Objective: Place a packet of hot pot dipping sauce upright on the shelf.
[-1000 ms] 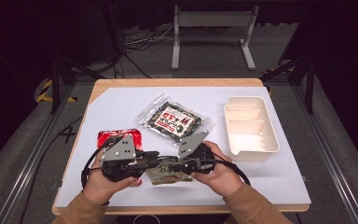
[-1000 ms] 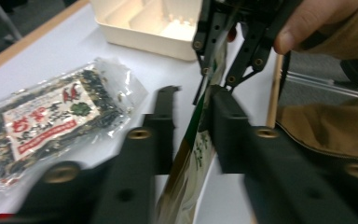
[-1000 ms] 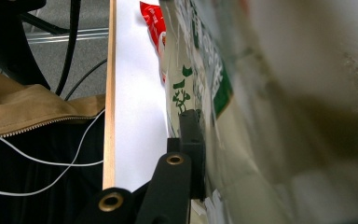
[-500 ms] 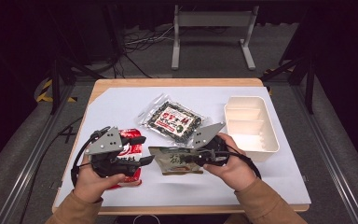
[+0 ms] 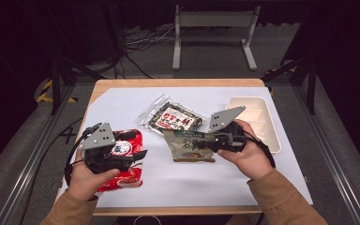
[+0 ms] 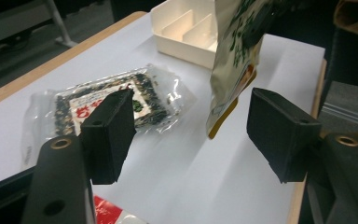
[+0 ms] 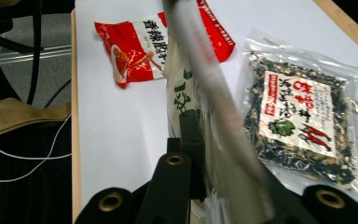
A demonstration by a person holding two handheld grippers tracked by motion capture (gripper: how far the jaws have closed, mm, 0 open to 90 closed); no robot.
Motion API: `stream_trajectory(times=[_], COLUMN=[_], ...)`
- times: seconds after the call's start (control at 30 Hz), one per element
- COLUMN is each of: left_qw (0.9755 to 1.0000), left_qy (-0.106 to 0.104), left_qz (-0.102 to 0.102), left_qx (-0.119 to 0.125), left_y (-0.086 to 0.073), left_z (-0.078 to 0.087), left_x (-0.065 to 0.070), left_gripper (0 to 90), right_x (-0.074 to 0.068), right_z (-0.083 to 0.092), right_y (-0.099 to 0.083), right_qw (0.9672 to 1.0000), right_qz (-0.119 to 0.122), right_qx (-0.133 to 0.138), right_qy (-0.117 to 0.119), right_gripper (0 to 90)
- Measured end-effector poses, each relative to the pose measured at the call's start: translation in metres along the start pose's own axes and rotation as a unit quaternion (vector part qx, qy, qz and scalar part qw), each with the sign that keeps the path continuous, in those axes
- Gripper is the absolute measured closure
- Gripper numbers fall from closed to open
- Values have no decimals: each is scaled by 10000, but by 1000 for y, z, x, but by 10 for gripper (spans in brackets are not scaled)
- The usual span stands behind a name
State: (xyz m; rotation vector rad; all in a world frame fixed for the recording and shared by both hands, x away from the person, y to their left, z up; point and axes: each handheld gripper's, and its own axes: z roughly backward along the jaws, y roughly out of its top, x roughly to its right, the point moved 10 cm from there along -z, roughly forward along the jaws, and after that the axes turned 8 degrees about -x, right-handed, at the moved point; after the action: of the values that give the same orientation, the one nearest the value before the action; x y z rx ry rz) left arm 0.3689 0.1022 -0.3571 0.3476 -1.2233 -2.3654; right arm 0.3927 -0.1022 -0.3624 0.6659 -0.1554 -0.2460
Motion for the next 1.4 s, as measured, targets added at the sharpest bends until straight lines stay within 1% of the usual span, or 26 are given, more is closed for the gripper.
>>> stream_trajectory(times=[0.03, 0.13, 0.17, 0.27, 0.33, 0.37, 0.4, 0.5, 0.57, 0.63, 0.67, 0.7, 0.73, 0.77, 0.8, 1.0, 1.07, 1.17, 1.2, 1.27, 1.3, 1.4], left_qw=[10000, 10000, 9999, 9998, 9998, 9998, 9998, 9997, 9997, 9997, 9997, 9996, 9996, 9996, 9995, 9993, 9991, 9988, 9988, 9987, 9985, 9981], left_qy=[51, 89, 125, 156, 161, 163, 156, 147, 141, 147, 158, 150, 150, 171, 177, 204, 246, 276, 276, 315, 333, 388], left_qz=[20, 41, 84, 115, 133, 145, 152, 172, 180, 191, 183, 220, 220, 235, 248, 323, 356, 405, 405, 400, 433, 466], left_qx=[-21, -18, -14, -25, -28, -30, -40, -46, -40, -45, -49, -50, -50, -53, -57, -59, -39, -60, -60, -78, -86, -107], left_y=[-2, -3, -4, -5, -6, -6, -7, -8, -8, -9, -9, -10, -10, -11, -12, -17, -18, -20, -20, -22, -23, -26], left_z=[1, 2, 3, 4, 4, 3, 3, 2, 3, 3, 3, 4, 4, 4, 4, 8, 10, 11, 11, 12, 13, 14], left_x=[-3, -6, -9, -12, -13, -13, -14, -15, -15, -16, -17, -18, -18, -19, -19, -22, -23, -25, -25, -27, -28, -32], left_gripper=[320, 314, 312, 305, 304, 304, 304, 303, 302, 300, 300, 300, 300, 300, 300, 299, 299, 299, 298, 297, 297, 297], right_x=[2, 10, 13, 20, 26, 26, 31, 39, 41, 50, 50, 55, 55, 60, 60, 78, 83, 90, 90, 97, 97, 104], right_z=[2, 9, 11, 17, 22, 22, 26, 32, 33, 38, 38, 40, 40, 43, 43, 55, 58, 62, 62, 66, 66, 69], right_y=[0, 1, 0, -1, -1, -1, -2, -4, -4, -6, -6, -7, -7, -9, -9, -12, -13, -14, -14, -14, -14, -15], right_qw=[10000, 9999, 9999, 9998, 9997, 9997, 9995, 9993, 9992, 9990, 9990, 9989, 9989, 9987, 9987, 9980, 9978, 9976, 9976, 9974, 9974, 9970], right_qz=[-8, -19, -42, -56, -76, -76, -90, -137, -141, -149, -149, -199, -199, -186, -186, -130, -101, -57, -57, 27, 27, 34], right_qx=[8, 22, 29, 43, 69, 69, 84, 101, 112, 128, 128, 118, 118, 124, 124, 143, 142, 115, 115, 88, 88, 113], right_qy=[-29, -122, -158, -202, -237, -237, -279, -346, -360, -407, -407, -420, -420, -451, -451, -602, -643, -676, -676, -719, -719, -763], right_gripper=[897, 897, 897, 897, 897, 897, 897, 897, 897, 897, 897, 897, 897, 897, 897, 897, 897, 897, 897, 897, 897, 897])
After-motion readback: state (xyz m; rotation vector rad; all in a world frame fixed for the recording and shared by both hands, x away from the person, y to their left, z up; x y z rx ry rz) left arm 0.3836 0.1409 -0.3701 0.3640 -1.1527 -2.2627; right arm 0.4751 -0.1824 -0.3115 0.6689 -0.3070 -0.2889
